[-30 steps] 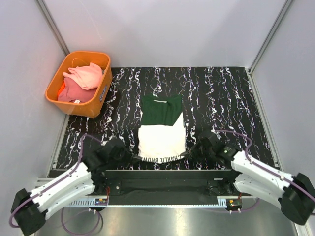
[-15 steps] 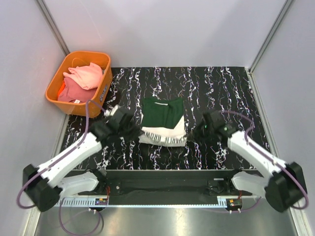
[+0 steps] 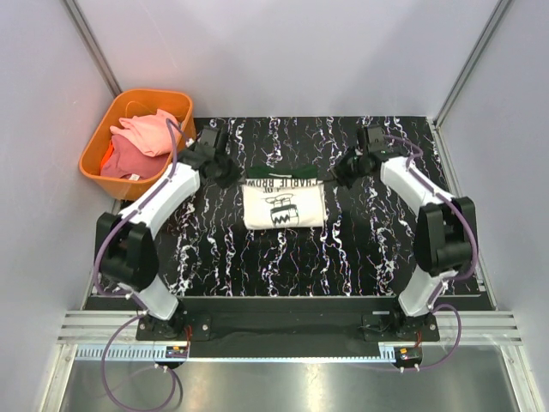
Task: Fold and stack the t-shirts
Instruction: Fold the tshirt
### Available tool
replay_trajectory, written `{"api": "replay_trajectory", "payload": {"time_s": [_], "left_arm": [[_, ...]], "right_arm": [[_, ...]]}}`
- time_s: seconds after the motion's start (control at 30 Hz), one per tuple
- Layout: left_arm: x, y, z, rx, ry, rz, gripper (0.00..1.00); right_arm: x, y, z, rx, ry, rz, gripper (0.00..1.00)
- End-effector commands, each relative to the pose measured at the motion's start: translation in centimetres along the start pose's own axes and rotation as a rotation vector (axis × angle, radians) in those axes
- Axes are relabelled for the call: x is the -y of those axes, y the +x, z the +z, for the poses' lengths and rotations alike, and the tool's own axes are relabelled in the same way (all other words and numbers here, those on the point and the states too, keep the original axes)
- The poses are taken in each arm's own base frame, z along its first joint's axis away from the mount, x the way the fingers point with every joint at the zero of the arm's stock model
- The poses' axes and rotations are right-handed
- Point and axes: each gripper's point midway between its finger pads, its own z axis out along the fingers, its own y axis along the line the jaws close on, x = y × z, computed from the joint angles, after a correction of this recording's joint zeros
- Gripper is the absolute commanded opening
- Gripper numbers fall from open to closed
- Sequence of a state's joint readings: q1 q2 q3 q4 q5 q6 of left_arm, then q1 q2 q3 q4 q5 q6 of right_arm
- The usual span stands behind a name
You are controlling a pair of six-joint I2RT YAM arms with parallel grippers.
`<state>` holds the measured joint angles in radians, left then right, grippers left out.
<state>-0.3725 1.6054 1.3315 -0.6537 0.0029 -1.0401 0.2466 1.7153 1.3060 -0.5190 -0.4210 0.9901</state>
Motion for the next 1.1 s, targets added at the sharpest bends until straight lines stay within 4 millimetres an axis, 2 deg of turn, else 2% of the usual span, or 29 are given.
{"api": "replay_trajectory", "payload": {"time_s": [0.0,0.07,0.1,0.13,0.17,0.23,0.27,0.4,0.5,0.57,0.7,0.73,0.87,1.03,1.07], "left_arm": [[2.8,-3.2,0.1,0.032,0.082,0.051,0.0],[4.0,-4.3,0.3,0.044,0.102,0.055,0.0],[3.9,-4.5,1.4,0.027,0.09,0.051,0.0],[4.7,-5.1,1.4,0.033,0.106,0.059,0.0],[4.5,-5.1,2.5,0.019,0.094,0.059,0.0],[4.7,-5.9,2.9,0.022,0.095,0.052,0.0],[4.4,-6.1,3.6,0.016,0.085,0.048,0.0],[3.7,-7.5,5.0,0.032,0.058,0.039,0.0],[4.0,-8.8,6.1,0.025,0.069,0.042,0.0],[3.8,-9.1,7.1,0.019,0.061,0.045,0.0],[4.9,-10.0,8.3,0.003,0.095,0.057,0.0],[5.0,-10.0,8.7,-0.004,0.097,0.058,0.0],[5.2,-10.0,11.0,-0.032,0.1,0.054,0.0],[6.5,-12.1,11.9,0.024,0.115,0.056,0.0],[6.3,-12.0,12.8,0.015,0.11,0.049,0.0]], "right_arm": [[-3.3,-2.5,-0.5,-0.01,-0.096,-0.059,0.0],[-3.3,-3.3,0.5,-0.028,-0.095,-0.047,0.0],[-3.8,-3.9,0.6,-0.022,-0.105,-0.048,0.0],[-3.8,-4.5,0.7,-0.021,-0.107,-0.041,0.0],[-3.4,-4.8,1.6,-0.039,-0.1,-0.028,0.0],[-4.1,-5.6,1.9,-0.039,-0.119,-0.036,0.0],[-3.7,-5.8,2.8,-0.06,-0.111,-0.027,0.0],[-4.1,-7.1,4.1,-0.065,-0.12,-0.021,0.0],[-4.1,-7.7,5.1,-0.076,-0.121,-0.015,0.0],[-3.8,-8.1,5.8,-0.079,-0.117,-0.008,0.0],[-3.7,-9.1,6.3,-0.069,-0.116,0.002,0.0],[-3.2,-9.2,7.0,-0.076,-0.105,0.011,0.0],[-2.8,-10.0,8.1,-0.087,-0.106,0.026,0.0],[-2.0,-11.3,9.4,-0.091,-0.103,0.039,0.0],[-2.3,-11.7,9.4,-0.084,-0.111,0.032,0.0]]}}
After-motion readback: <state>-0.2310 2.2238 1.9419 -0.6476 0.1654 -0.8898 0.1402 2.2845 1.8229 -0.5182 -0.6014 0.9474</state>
